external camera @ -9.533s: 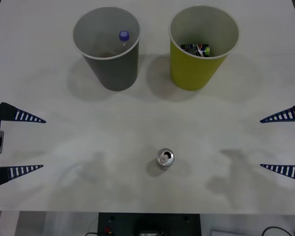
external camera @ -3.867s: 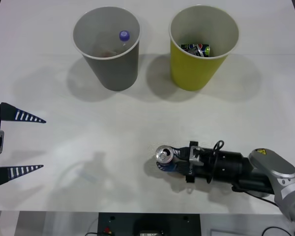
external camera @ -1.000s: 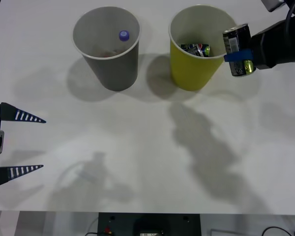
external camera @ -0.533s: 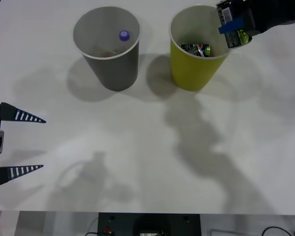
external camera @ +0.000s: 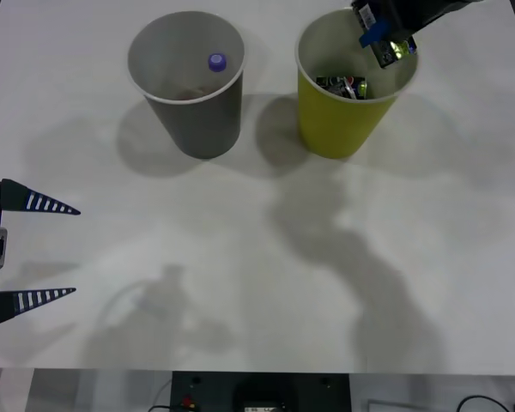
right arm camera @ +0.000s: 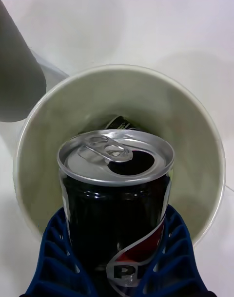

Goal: Put the can into the green bin and the plastic bottle into the gray bin

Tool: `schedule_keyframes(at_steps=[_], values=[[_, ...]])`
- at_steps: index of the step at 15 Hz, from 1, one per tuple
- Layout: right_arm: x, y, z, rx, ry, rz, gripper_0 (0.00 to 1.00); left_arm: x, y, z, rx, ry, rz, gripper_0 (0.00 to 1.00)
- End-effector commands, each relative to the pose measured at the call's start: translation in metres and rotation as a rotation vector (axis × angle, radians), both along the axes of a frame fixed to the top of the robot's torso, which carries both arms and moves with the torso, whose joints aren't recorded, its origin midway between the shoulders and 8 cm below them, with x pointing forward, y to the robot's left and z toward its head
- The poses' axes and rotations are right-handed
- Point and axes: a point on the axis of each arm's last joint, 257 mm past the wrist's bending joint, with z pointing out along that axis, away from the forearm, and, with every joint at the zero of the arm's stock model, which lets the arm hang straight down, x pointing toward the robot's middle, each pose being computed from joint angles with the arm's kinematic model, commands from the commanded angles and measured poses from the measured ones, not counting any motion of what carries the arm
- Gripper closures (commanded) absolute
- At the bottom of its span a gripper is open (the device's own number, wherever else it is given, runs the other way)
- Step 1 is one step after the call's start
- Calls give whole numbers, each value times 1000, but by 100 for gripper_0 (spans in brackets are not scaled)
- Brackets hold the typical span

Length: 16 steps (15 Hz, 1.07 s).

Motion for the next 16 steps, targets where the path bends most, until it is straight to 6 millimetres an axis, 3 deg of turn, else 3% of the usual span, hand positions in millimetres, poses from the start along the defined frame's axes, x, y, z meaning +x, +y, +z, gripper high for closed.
schedule_keyframes(at_steps=[1,4,5,6,7,8,12,16], values=[[11,5,-13,-63,39,-7,100,0,0,0,0,0,0,0],[17,8,-14,-109,27,3,100,0,0,0,0,0,0,0],[17,7,-12,-117,23,14,95,0,0,0,0,0,0,0],[16,9,-14,-126,23,33,66,0,0,0,0,0,0,0],[15,10,-14,-145,18,64,24,0,0,0,0,0,0,0],[14,12,-14,-156,16,88,0,0,0,0,0,0,0,0],[11,16,-11,-122,24,106,0,0,0,0,0,0,0,0],[2,10,6,-23,4,218,0,0,0,0,0,0,0,0]])
